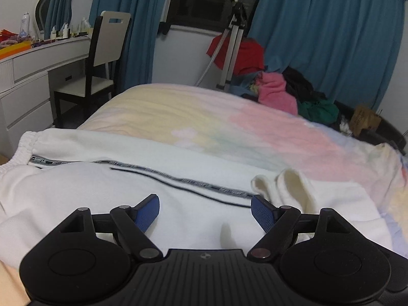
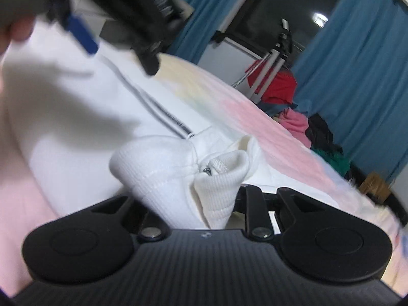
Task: Fold clothes
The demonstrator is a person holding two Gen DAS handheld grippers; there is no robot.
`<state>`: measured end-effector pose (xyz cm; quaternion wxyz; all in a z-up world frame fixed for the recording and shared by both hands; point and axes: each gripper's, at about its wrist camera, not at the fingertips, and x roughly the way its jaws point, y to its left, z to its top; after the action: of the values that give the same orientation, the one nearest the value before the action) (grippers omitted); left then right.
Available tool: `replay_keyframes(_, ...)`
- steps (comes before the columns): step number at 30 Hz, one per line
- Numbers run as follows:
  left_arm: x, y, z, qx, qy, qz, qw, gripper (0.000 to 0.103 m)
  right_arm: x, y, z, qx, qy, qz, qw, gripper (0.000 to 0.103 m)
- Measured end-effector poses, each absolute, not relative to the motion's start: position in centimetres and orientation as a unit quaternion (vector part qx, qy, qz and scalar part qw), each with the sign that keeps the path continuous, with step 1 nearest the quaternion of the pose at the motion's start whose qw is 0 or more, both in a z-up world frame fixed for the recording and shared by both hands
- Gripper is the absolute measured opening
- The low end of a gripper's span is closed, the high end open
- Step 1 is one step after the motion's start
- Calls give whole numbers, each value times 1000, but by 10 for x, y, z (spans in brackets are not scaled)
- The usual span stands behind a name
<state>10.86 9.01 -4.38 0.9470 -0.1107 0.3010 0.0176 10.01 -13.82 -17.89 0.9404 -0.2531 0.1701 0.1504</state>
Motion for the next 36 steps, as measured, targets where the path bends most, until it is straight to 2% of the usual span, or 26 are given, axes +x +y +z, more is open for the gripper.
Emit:
replay_keyframes(5, 102, 93, -38, -155, 277, 14, 948, 81, 100, -151, -163, -190, 164, 177, 952, 23)
replay_keyframes(9, 99, 93, -38, -161, 267, 16, 950, 81, 102, -125, -177, -214, 172, 195, 942, 24)
replay_keyframes(12, 97, 92, -40, -173, 265, 8, 948, 81, 106, -124, -173, -203, 178, 206, 941, 31)
replay_keyframes(13, 95, 92, -40, -178, 263, 3, 948, 81, 111, -125, -167, -187, 190, 215, 940, 40)
replay_keyframes(14, 93, 92, -39, -181, 259, -2, 949, 81, 115, -128, -160, -166, 203, 227, 938, 57)
replay_keyframes(16, 89, 90, -38, -182, 257, -12, 949, 81, 113, -139, -149, -115, 229, 253, 933, 76)
replay_keyframes(17, 87, 88, -37, -182, 257, -16, 949, 81, 111, -147, -142, -89, 243, 262, 930, 78)
replay_keyframes(24, 70, 80, -41, -229, 279, -90, 928, 78, 109, -230, -116, 140, 333, 260, 895, 78)
replay_keyframes(28, 66, 57, -45, -192, 288, -147, 927, 75, 100, -283, -121, 274, 343, 206, 875, 79)
replay_keyframes(31, 68, 40, -53, -160, 303, -173, 923, 70, 107, -312, -126, 353, 336, 181, 854, 80)
replay_keyframes(33, 72, 32, -63, -155, 318, -184, 917, 62, 112, -323, -134, 389, 338, 164, 841, 80)
replay_keyframes(35, 77, 25, -75, -145, 338, -191, 910, 58, 117, -329, -144, 421, 343, 150, 826, 81)
replay_keyframes(36, 79, 22, -81, -140, 345, -188, 909, 52, 119, -331, -148, 436, 346, 148, 817, 80)
